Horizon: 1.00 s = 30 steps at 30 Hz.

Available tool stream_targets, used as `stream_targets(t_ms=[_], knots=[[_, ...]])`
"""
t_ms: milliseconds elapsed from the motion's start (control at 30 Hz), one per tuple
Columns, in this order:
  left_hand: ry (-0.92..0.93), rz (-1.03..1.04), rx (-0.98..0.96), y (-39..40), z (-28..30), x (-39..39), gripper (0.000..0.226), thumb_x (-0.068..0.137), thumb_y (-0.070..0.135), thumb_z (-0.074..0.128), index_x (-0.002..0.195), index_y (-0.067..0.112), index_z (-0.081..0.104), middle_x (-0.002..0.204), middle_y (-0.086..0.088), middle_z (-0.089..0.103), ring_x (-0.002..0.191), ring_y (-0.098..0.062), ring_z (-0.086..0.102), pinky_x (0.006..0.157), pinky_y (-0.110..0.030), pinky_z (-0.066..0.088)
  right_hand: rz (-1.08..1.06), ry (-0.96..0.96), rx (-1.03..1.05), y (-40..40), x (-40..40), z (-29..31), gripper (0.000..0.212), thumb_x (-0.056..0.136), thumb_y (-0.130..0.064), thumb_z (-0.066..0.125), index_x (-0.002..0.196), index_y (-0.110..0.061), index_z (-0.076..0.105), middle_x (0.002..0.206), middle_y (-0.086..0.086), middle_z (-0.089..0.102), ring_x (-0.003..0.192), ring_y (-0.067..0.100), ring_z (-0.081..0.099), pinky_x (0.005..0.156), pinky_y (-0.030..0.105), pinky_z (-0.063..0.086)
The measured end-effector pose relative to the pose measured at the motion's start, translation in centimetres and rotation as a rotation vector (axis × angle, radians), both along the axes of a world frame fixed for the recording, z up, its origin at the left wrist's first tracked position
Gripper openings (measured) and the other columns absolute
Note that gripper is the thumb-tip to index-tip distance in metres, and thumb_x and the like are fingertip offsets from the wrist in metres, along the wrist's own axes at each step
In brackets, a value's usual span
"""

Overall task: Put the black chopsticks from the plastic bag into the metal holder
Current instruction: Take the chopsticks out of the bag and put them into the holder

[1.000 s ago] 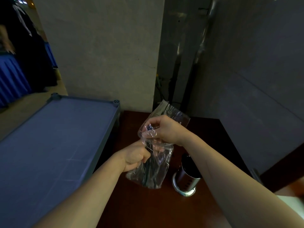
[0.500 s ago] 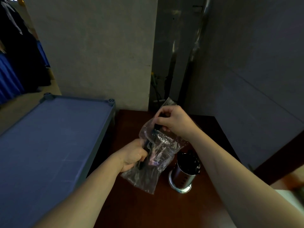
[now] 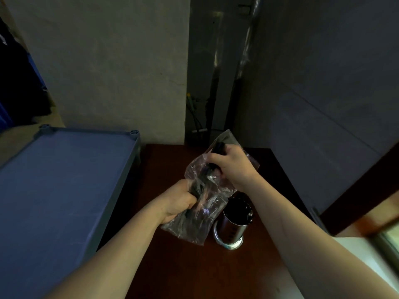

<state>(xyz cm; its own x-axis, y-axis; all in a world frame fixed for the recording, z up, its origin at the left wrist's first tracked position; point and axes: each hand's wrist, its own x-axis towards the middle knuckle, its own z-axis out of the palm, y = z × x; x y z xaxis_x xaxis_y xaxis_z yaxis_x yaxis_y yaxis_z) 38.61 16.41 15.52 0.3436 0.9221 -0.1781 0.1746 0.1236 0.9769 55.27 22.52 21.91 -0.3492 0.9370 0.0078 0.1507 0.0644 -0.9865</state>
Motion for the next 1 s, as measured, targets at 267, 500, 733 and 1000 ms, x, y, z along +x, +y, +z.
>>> stream_targets(t_ms=[267, 500, 733, 1000], knots=[[0.046, 0.037, -0.031, -0.3, -0.8, 0.3, 0.03, 0.064, -0.019, 0.042, 0.078, -0.003, 0.063, 0.078, -0.016, 0.058, 0.08, -0.025, 0.057, 0.075, -0.039, 0.047, -0.126, 0.073, 0.164, 0.9, 3.7, 2.7, 0.01, 0.093, -0.006, 0.069, 0.083, -0.002, 0.069, 0.068, 0.006, 0.073, 0.04, 0.007, 0.05, 0.039, 0.019, 0.039], [0.105, 0.214, -0.109, 0.1, -2.5, -0.4, 0.046, 0.077, -0.025, 0.038, 0.095, 0.006, 0.067, 0.083, -0.014, 0.069, 0.077, -0.021, 0.065, 0.074, -0.034, 0.051, -0.198, 0.153, 0.201, 2.0, 7.6, 4.2, 0.015, 0.091, -0.003, 0.068, 0.077, -0.006, 0.068, 0.07, 0.011, 0.074, 0.041, 0.01, 0.049, 0.038, 0.018, 0.034], [0.063, 0.448, -0.211, 0.6, -4.3, -1.5, 0.052, 0.078, -0.024, 0.04, 0.105, 0.01, 0.069, 0.083, -0.007, 0.074, 0.077, -0.019, 0.071, 0.08, -0.036, 0.056, -0.303, 0.141, 0.22, 2.8, 12.3, 3.6, 0.009, 0.088, -0.01, 0.073, 0.083, -0.004, 0.069, 0.076, 0.015, 0.076, 0.04, 0.011, 0.053, 0.036, 0.02, 0.037], [-0.015, 0.518, -0.236, 1.0, -6.1, -3.0, 0.056, 0.083, -0.023, 0.049, 0.114, 0.019, 0.068, 0.096, -0.009, 0.078, 0.086, -0.022, 0.075, 0.082, -0.039, 0.056, -0.368, -0.184, 0.192, 2.1, 12.9, -2.0, 0.011, 0.088, -0.014, 0.074, 0.079, -0.008, 0.073, 0.074, 0.021, 0.073, 0.047, 0.021, 0.055, 0.042, 0.029, 0.042]])
